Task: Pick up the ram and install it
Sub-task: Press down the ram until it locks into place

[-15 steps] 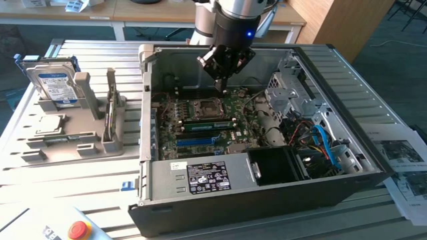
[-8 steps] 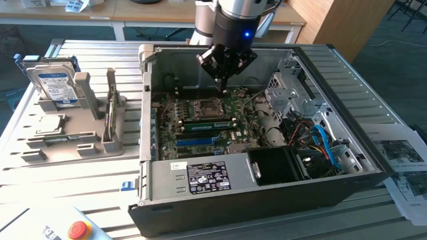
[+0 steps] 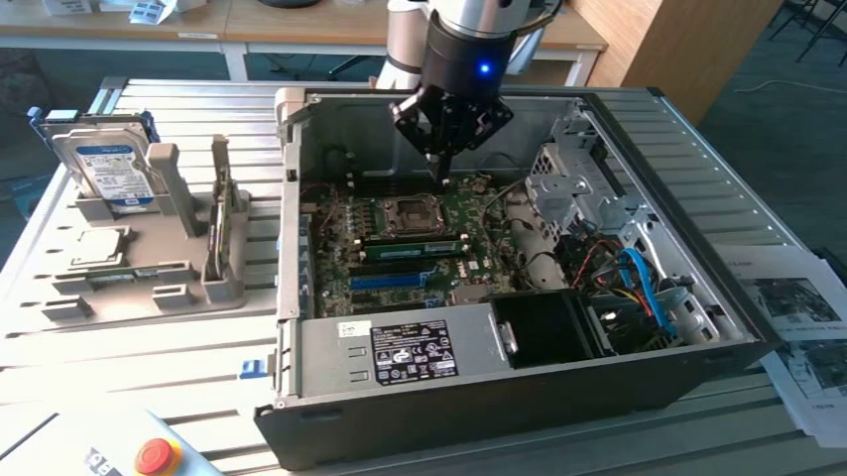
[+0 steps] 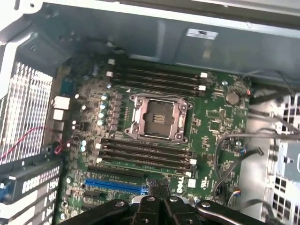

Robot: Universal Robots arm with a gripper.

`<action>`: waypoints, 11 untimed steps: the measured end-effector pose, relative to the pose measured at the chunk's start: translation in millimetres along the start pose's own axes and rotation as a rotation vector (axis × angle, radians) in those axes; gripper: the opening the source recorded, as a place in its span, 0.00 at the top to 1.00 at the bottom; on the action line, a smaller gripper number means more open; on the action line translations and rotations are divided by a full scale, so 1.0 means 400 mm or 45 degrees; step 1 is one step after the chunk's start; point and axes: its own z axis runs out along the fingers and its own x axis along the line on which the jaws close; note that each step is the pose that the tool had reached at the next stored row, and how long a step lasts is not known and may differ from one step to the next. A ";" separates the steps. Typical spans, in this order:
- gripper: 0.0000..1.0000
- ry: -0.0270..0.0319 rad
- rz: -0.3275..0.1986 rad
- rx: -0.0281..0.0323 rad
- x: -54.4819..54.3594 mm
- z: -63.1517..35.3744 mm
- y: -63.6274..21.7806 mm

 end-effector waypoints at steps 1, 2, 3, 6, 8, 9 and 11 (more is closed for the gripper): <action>0.90 -0.0011 0.019 -0.0003 0.000 0.000 0.000; 0.90 -0.0022 0.036 -0.0007 0.000 0.000 0.000; 0.90 -0.0028 0.049 -0.0009 0.000 0.000 0.000; 0.90 -0.0032 0.053 -0.0009 0.000 0.000 0.000; 0.90 -0.0032 0.053 -0.0010 0.000 0.000 0.000; 0.90 -0.0035 0.053 -0.0010 0.000 0.000 0.000; 0.90 -0.0093 0.054 -0.0007 0.000 0.000 0.000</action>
